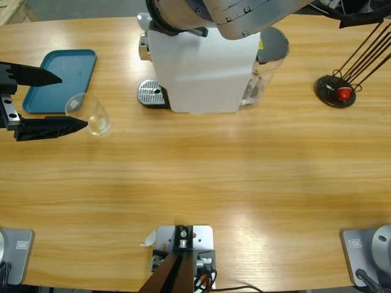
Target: Pour coffee
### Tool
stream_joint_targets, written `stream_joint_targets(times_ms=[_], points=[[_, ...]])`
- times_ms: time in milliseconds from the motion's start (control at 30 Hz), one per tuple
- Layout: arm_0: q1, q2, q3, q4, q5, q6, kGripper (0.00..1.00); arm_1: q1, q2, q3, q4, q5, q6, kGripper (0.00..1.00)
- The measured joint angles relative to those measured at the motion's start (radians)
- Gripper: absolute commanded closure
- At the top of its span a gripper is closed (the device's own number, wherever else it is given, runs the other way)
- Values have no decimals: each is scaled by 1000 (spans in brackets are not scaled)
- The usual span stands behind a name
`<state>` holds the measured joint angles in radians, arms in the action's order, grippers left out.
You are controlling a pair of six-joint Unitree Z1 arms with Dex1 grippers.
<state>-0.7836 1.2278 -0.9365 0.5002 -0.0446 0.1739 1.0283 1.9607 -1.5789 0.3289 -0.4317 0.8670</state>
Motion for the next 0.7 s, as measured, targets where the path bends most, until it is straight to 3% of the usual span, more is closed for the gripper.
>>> stream_joint_targets(times_ms=[333,700], points=[[0,17,-16,-10,0,0,0,0,-66,33,19,12,-385,0],[53,36,-21,26,62,-7,0,-126,-262,120,71,55,-513,0]])
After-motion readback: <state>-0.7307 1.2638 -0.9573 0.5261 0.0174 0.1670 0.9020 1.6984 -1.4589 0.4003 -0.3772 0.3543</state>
